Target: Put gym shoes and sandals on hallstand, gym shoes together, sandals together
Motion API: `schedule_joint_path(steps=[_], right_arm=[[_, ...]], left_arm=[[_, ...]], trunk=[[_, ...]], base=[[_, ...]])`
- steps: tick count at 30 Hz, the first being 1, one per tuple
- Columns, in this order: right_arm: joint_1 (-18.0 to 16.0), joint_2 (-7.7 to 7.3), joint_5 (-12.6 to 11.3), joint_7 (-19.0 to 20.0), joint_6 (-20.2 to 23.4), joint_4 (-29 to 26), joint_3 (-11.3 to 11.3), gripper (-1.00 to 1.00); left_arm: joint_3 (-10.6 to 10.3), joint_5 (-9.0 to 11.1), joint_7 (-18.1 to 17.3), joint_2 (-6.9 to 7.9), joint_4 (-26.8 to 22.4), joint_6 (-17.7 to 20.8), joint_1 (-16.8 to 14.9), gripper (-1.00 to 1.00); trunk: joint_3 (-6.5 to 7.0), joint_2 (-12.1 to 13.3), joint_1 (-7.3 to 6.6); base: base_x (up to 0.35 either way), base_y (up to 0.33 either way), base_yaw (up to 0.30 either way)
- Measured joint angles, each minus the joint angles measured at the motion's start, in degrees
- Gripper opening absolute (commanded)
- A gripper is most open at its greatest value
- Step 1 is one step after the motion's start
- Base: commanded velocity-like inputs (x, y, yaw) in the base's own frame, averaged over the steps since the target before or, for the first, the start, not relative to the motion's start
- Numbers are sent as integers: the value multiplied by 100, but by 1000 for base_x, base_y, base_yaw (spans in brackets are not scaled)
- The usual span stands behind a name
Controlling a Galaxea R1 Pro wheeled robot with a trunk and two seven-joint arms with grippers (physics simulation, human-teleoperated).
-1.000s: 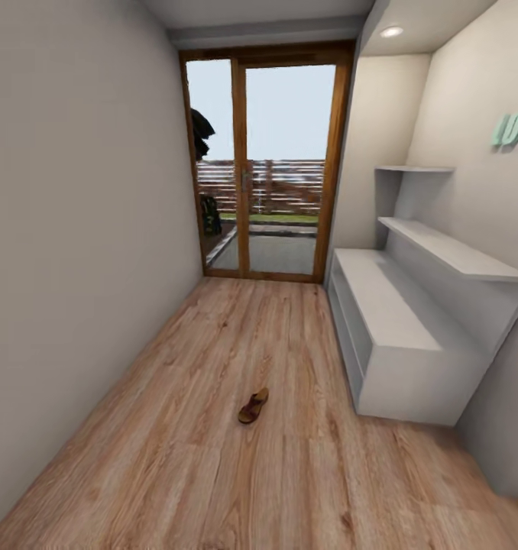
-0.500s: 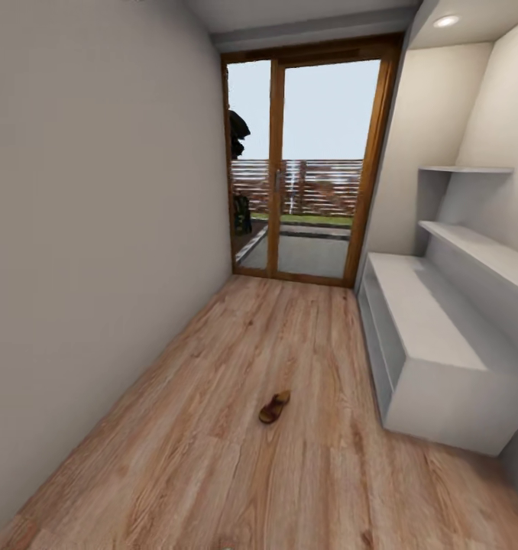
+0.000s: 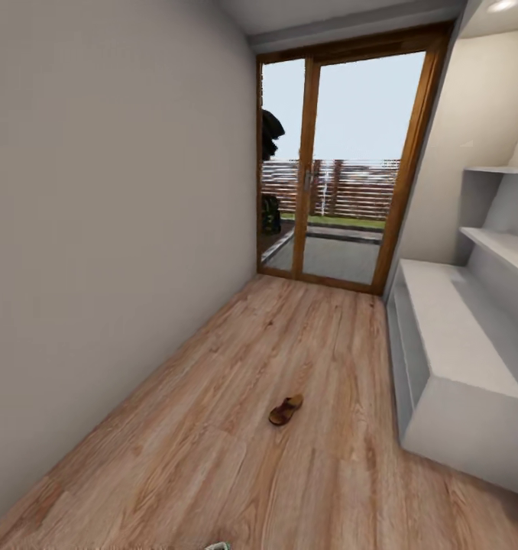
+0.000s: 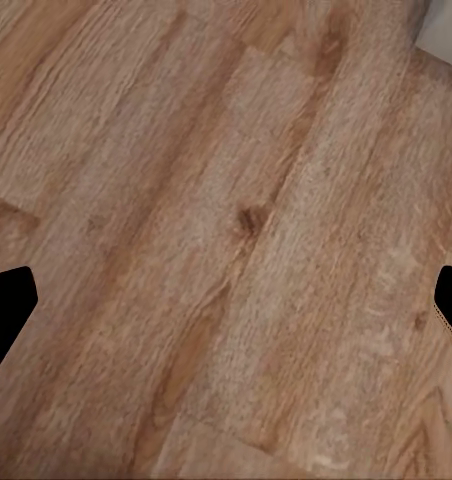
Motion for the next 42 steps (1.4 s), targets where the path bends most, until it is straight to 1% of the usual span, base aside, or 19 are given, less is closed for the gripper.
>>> schedule_joint_path(steps=[42], right_arm=[[0, 0, -1, 0, 0, 0, 0, 100]], left_arm=[[10, -4, 1, 9, 0, 24, 0, 100]], trunk=[[0, 0, 0]], base=[[0, -288, 278]])
